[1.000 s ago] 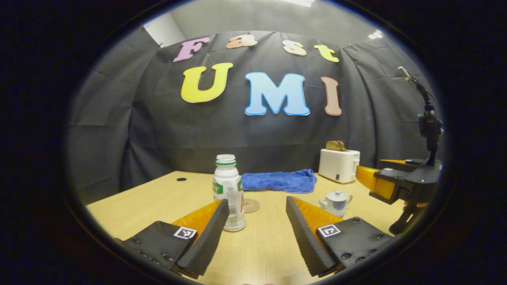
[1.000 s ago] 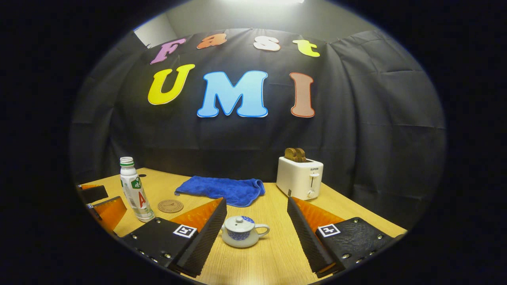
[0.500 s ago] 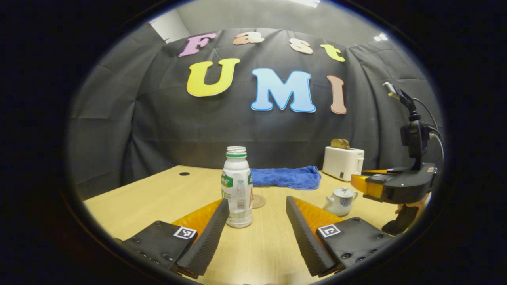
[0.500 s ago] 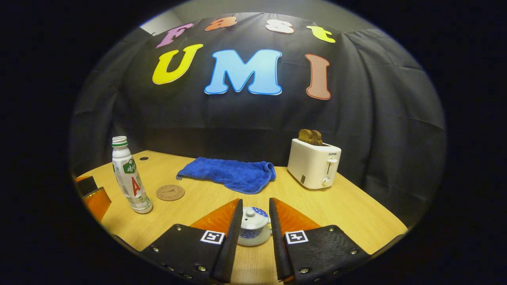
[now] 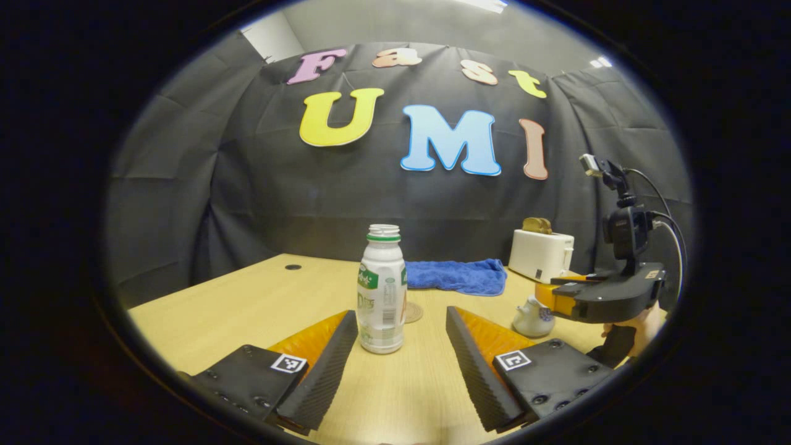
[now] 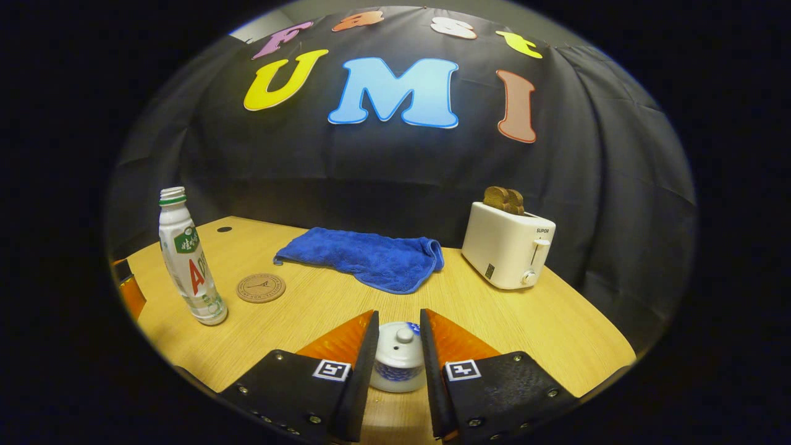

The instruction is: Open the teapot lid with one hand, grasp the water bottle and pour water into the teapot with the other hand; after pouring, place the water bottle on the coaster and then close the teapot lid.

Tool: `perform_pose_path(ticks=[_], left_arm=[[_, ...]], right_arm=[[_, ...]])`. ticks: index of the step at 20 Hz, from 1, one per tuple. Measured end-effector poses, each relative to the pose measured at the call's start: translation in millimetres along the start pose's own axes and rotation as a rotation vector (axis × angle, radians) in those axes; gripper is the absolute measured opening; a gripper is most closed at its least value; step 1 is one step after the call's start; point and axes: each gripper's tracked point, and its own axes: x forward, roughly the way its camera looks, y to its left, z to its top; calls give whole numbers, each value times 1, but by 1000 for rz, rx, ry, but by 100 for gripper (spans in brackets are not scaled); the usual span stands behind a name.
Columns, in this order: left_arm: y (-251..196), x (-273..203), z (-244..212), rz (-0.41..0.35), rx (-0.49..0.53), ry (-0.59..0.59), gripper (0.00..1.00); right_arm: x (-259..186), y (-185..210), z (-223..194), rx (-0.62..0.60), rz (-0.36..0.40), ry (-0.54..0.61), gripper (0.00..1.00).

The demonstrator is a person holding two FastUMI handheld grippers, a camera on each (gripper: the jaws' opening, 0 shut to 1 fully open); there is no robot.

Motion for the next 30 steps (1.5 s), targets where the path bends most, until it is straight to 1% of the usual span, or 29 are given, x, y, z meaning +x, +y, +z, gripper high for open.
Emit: perform_pose_path(ticks=[1, 4, 6, 9, 10, 11, 16, 21, 22, 23, 27, 30], left_arm=[[1, 1, 0, 1, -1, 1, 100], [1, 0, 1, 0, -2, -4, 100], [-1, 1, 1, -4, 0, -5, 100], [-2, 0, 2, -4, 5, -8, 100], [-3, 0, 1, -6, 5, -5, 100], [-4, 0, 0, -7, 5, -2, 100], [-1, 3, -4, 0, 18, 8, 100], [9, 9, -5, 29, 25, 14, 100], [10, 13, -6, 30, 24, 16, 95], [10, 15, -6, 28, 25, 20, 100], [12, 27, -6, 36, 56, 21, 100], [15, 38, -9, 46, 68, 31, 100]], right_arm=[[2, 0, -3, 9, 6, 14, 41], [1, 2, 2, 20, 22, 6, 41], [9, -1, -1, 49, 9, 0, 14], [7, 0, 1, 16, 15, -7, 16], [7, -3, 2, 26, 11, -3, 15], [9, -2, 1, 34, 11, -2, 5], [7, -3, 3, 82, 43, -9, 5], [0, -9, 20, 116, 51, -67, 5], [-3, -11, 27, 123, 50, -91, 5], [-5, -16, 35, 131, 44, -120, 5], [-11, -48, 61, 138, -26, -242, 4], [-11, -65, 64, 170, -54, -271, 5]])
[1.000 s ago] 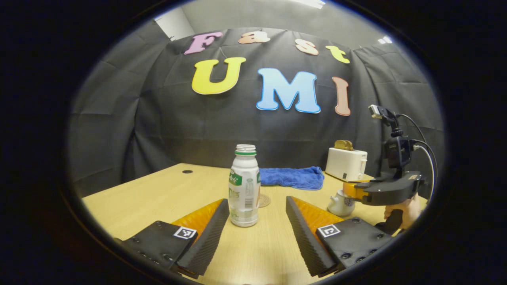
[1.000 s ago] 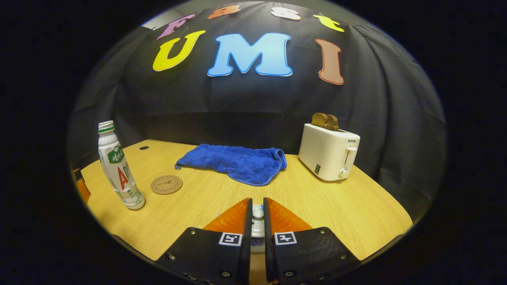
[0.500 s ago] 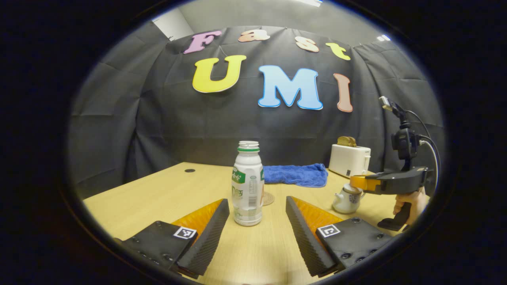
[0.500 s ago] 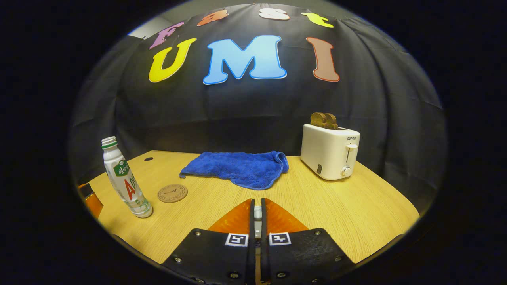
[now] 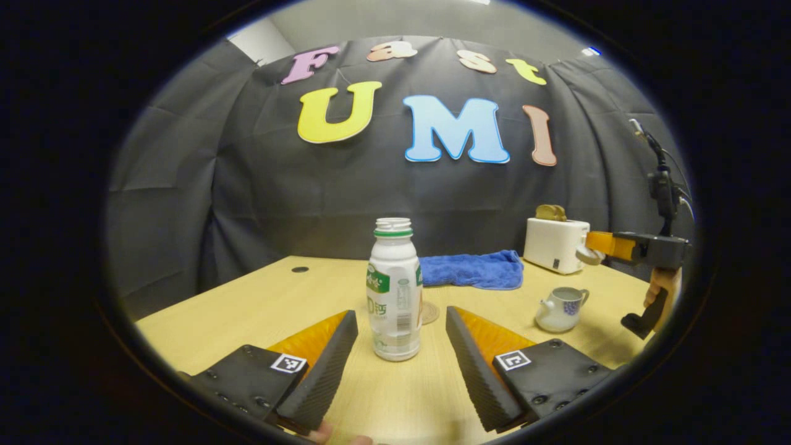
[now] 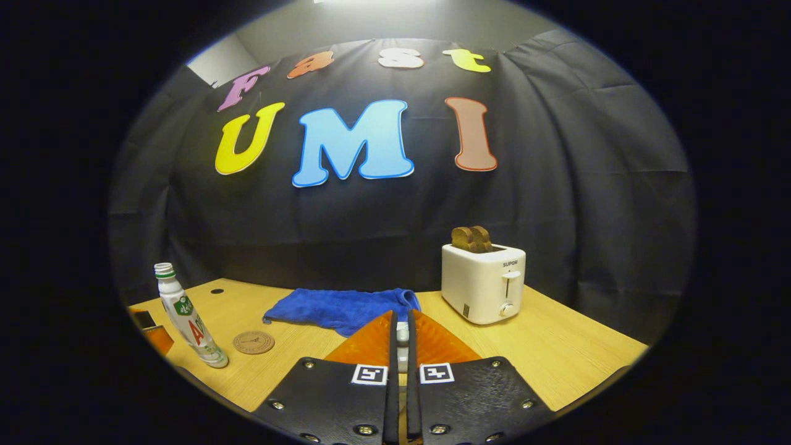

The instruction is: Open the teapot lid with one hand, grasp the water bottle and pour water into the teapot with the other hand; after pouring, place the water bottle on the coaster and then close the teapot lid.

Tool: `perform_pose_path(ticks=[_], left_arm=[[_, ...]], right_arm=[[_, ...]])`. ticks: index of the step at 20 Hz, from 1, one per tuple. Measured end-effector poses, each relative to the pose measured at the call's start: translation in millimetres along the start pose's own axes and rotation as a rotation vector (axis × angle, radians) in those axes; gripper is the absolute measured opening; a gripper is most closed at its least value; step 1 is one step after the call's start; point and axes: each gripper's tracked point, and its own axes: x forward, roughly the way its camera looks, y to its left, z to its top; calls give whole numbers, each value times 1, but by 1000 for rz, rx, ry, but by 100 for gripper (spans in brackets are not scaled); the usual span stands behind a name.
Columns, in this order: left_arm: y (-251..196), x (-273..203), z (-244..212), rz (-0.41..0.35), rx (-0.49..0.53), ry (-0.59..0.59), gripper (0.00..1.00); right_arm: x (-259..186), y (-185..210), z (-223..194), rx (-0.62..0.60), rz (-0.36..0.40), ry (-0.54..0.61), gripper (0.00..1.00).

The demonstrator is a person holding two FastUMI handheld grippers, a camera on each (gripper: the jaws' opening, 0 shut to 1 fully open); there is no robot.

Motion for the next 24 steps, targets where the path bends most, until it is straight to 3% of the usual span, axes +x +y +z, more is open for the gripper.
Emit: perform_pose_path(ticks=[9, 11, 13, 14, 15, 24], left_arm=[[7, 40, -22, 31, 18, 57, 100], [7, 49, -23, 31, 26, 56, 95], [7, 58, -24, 34, 40, 59, 100], [7, 60, -24, 35, 44, 59, 95], [6, 63, -22, 38, 47, 56, 100], [-1, 91, -18, 29, 70, 40, 100]], right_arm=[[-2, -33, -11, 60, -38, 24, 5], [-3, -35, -11, 71, -40, 27, 5], [-3, -37, -13, 84, -40, 33, 5], [-3, -37, -13, 89, -38, 35, 5], [-3, -37, -14, 95, -36, 38, 5], [-3, -30, -18, 103, -7, 57, 5]])
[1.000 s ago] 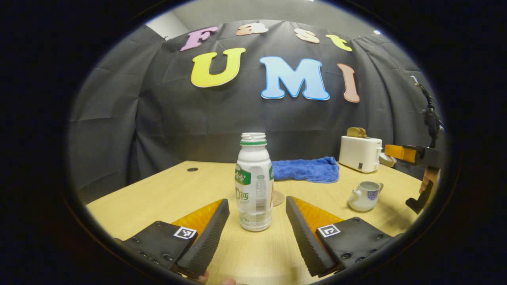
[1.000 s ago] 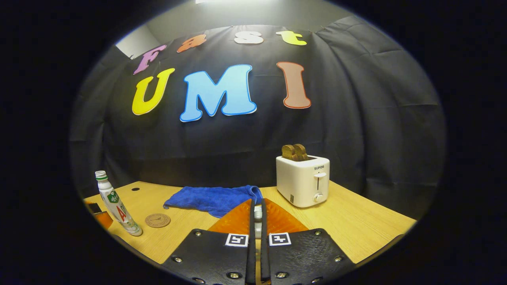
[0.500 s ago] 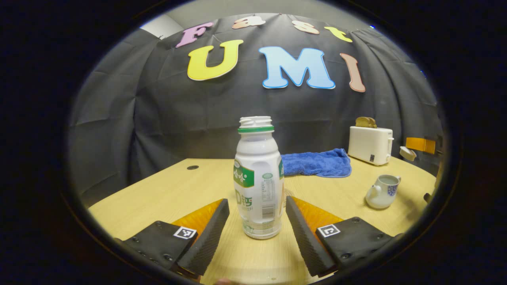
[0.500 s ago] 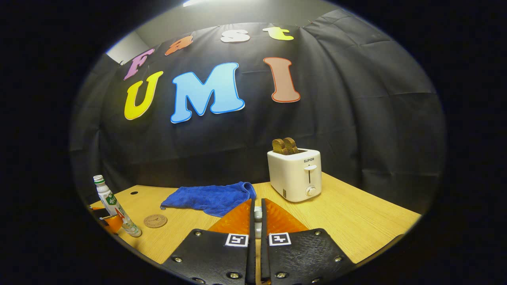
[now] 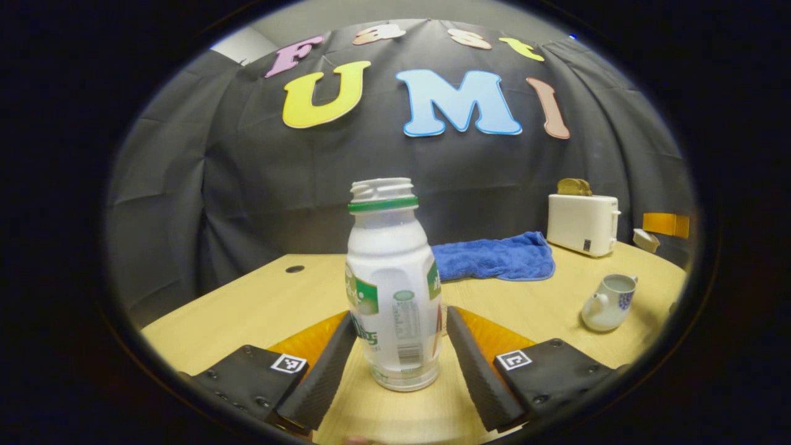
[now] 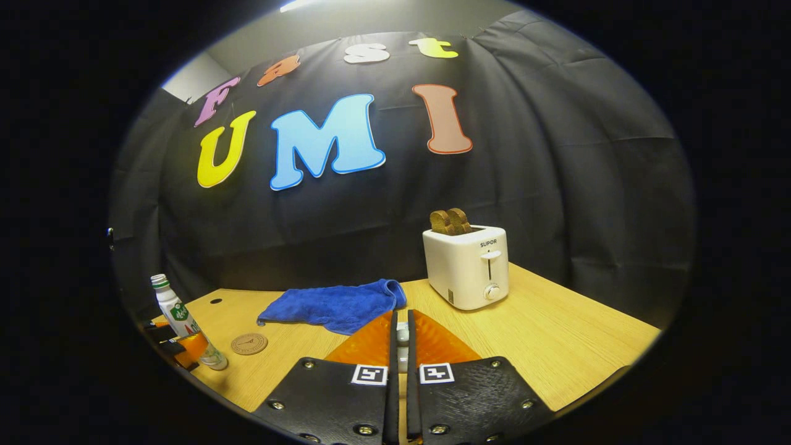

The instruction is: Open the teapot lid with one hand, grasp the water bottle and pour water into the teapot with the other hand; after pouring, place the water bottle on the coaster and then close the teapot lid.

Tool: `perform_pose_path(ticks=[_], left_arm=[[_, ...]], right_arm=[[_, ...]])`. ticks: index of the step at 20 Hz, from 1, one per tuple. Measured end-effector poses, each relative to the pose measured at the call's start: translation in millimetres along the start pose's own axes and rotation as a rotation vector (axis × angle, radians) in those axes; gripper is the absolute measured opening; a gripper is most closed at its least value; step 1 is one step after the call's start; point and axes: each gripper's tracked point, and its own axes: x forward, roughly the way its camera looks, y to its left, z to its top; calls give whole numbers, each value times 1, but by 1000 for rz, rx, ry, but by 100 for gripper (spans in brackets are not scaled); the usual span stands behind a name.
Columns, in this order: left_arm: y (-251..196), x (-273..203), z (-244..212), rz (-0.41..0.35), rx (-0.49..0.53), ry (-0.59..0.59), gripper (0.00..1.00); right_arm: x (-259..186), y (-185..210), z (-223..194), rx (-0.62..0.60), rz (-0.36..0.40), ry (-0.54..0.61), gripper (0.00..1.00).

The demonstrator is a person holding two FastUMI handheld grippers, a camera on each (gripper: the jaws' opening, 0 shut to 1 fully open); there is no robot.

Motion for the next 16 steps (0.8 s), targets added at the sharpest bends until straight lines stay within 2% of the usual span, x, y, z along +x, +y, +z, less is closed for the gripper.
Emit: perform_pose_path(ticks=[6, 7, 8, 9, 10, 13, 16], left_arm=[[0, 9, 0, -5, 23, 7, 100], [0, 7, -1, -5, 22, 8, 89], [0, 7, -1, -4, 20, 8, 94], [1, 7, 0, -3, 14, 7, 82], [0, 7, -1, -5, 13, 7, 86], [-3, 6, -1, -14, 30, 13, 88], [-10, 6, 3, -14, 121, 19, 80]], right_arm=[[-1, -1, 1, 11, -1, -1, 5], [-1, -2, 1, 13, -2, -1, 5], [-1, -2, 1, 15, -3, 1, 5], [0, -2, 1, 18, -3, 2, 5], [0, -3, 1, 20, -3, 3, 5], [1, -7, 1, 28, -10, 4, 5], [0, -11, 2, 41, -23, 5, 5]])
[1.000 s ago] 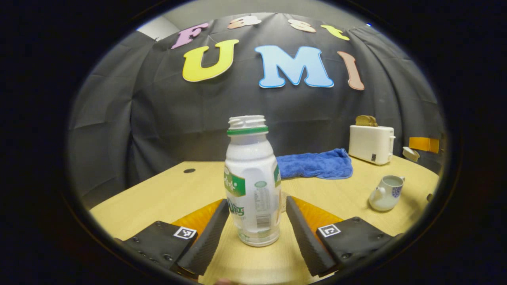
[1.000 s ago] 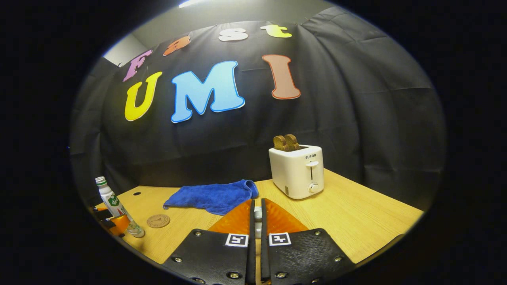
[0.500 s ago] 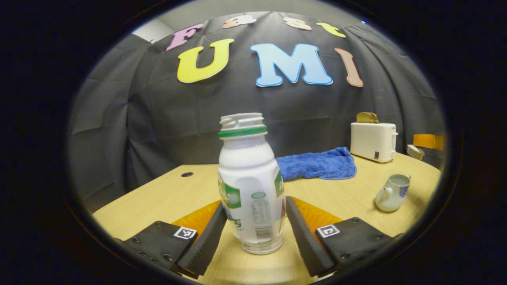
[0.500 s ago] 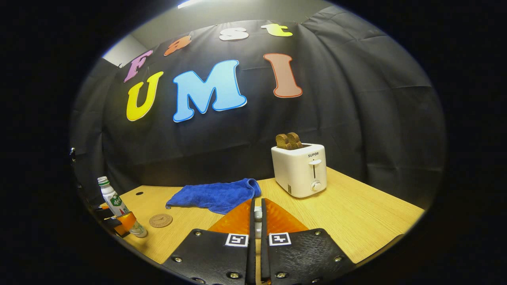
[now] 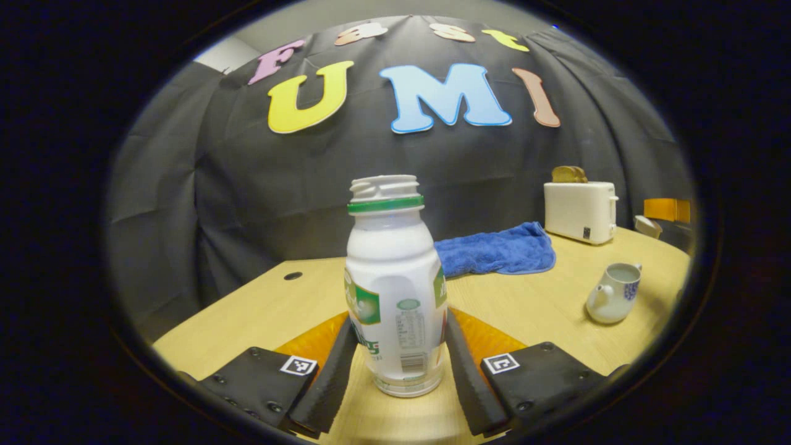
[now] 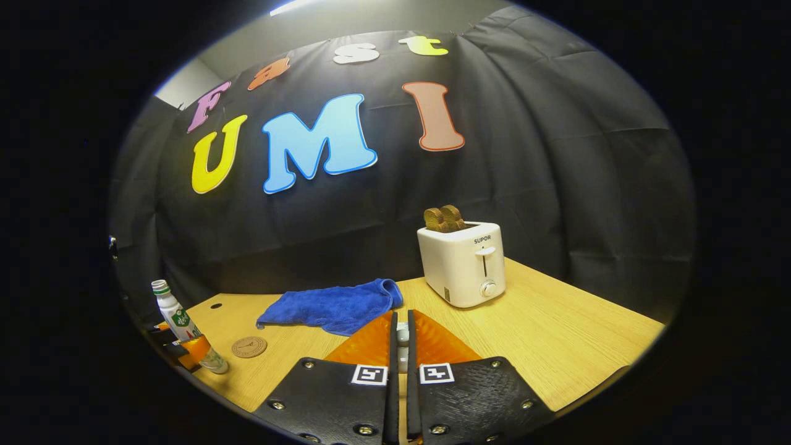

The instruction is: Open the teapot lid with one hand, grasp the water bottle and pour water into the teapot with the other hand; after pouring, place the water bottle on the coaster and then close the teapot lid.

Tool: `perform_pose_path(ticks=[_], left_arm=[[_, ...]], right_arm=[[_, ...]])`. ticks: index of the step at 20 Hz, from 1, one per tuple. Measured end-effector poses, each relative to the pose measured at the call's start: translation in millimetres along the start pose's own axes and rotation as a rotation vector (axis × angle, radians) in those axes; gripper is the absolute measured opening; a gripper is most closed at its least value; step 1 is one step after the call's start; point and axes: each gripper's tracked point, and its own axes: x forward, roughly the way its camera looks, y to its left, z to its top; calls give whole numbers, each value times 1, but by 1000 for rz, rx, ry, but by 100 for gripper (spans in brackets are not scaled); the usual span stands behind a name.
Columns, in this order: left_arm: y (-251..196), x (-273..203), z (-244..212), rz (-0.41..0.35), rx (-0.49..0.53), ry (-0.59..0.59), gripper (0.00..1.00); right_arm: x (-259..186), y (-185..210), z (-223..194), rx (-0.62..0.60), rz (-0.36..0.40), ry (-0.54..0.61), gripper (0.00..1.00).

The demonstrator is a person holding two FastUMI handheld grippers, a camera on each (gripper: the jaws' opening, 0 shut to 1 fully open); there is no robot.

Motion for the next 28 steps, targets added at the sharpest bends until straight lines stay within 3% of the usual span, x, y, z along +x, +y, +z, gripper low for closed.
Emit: perform_pose_path(ticks=[1, 2, 5, 7, 8, 17, 28], left_arm=[[-4, -1, 3, 1, 40, -4, 77], [-6, -2, 7, 2, 81, -11, 88], [-17, -4, 22, -2, 184, -39, 88], [-22, -5, 29, 1, 240, -50, 77], [-24, -5, 33, 4, 271, -54, 88], [-46, -13, 59, 39, 565, -68, 88], [-107, -13, 67, -1, 836, -77, 88]], right_arm=[[0, -2, 1, 5, -6, -1, 5], [0, -4, 0, 9, -11, -2, 5], [1, -13, 2, 18, -30, -5, 5], [1, -18, 2, 23, -39, -7, 5], [1, -20, 3, 27, -43, -8, 5], [3, -41, 5, 73, -75, -8, 5], [2, -69, 9, 108, -128, -17, 4]])
